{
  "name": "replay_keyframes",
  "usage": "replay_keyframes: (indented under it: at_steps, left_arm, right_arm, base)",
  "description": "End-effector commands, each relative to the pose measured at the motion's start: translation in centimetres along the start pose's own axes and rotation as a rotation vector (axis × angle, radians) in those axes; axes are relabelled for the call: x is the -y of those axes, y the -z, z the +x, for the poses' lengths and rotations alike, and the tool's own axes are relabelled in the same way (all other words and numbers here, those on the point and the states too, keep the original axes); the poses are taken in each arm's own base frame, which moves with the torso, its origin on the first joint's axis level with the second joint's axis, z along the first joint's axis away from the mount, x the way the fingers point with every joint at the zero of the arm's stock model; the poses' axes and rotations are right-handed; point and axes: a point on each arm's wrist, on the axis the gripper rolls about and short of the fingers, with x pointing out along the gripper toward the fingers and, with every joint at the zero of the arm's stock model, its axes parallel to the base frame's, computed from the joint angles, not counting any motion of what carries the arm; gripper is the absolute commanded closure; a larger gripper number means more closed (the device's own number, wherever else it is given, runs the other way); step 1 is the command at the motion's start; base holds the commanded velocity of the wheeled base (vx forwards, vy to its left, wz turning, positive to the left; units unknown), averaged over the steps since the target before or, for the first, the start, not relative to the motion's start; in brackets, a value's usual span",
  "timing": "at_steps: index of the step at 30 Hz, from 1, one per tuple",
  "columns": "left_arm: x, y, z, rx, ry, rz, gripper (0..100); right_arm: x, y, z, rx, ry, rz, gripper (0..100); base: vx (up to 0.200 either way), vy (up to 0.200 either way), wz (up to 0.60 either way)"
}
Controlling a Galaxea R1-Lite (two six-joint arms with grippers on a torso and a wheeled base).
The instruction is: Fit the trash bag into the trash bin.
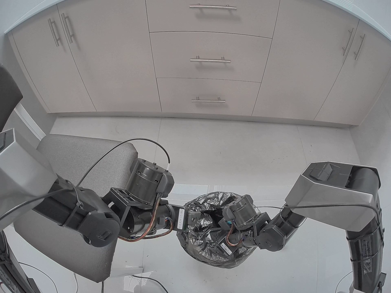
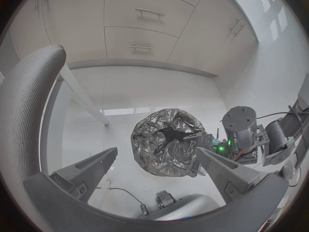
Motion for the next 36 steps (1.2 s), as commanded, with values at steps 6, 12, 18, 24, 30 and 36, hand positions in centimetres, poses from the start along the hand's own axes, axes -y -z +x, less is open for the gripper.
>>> replay_keyframes:
  at_steps: [6, 12, 18, 24, 30, 36]
  left_arm:
    - [0.0, 0.0, 0.1, 0.000, -0.001, -0.001, 0]
    - [0.0, 0.1, 0.0, -0.002, -0.001, 0.001, 0]
    - [0.0, 0.1, 0.1, -0.004, -0.001, 0.002, 0]
    - [0.0, 0.1, 0.0, -0.002, -0.001, 0.001, 0]
    - [0.0, 0.1, 0.1, -0.004, -0.001, 0.002, 0]
    - [0.0, 0.1, 0.1, -0.002, -0.001, 0.000, 0]
  right_arm:
    - [0.1, 0.5, 1.6, -0.056, -0.041, 0.004, 0]
    - [-0.5, 1.1, 1.2, -0.086, -0.053, -0.011, 0]
    - [-1.6, 1.9, 0.5, -0.106, -0.067, -0.033, 0]
    - [-1.9, 2.3, 0.0, -0.119, -0.070, -0.039, 0]
    - [-1.5, 2.2, 0.3, -0.089, -0.059, -0.026, 0]
    - [-0.8, 1.9, 0.1, -0.056, -0.044, -0.009, 0]
  base:
    - [0.000, 0.000, 0.00]
    - [0.000, 0.000, 0.00]
    - [0.000, 0.000, 0.00]
    - [0.000, 0.000, 0.00]
    - [0.000, 0.000, 0.00]
    - [0.000, 0.000, 0.00]
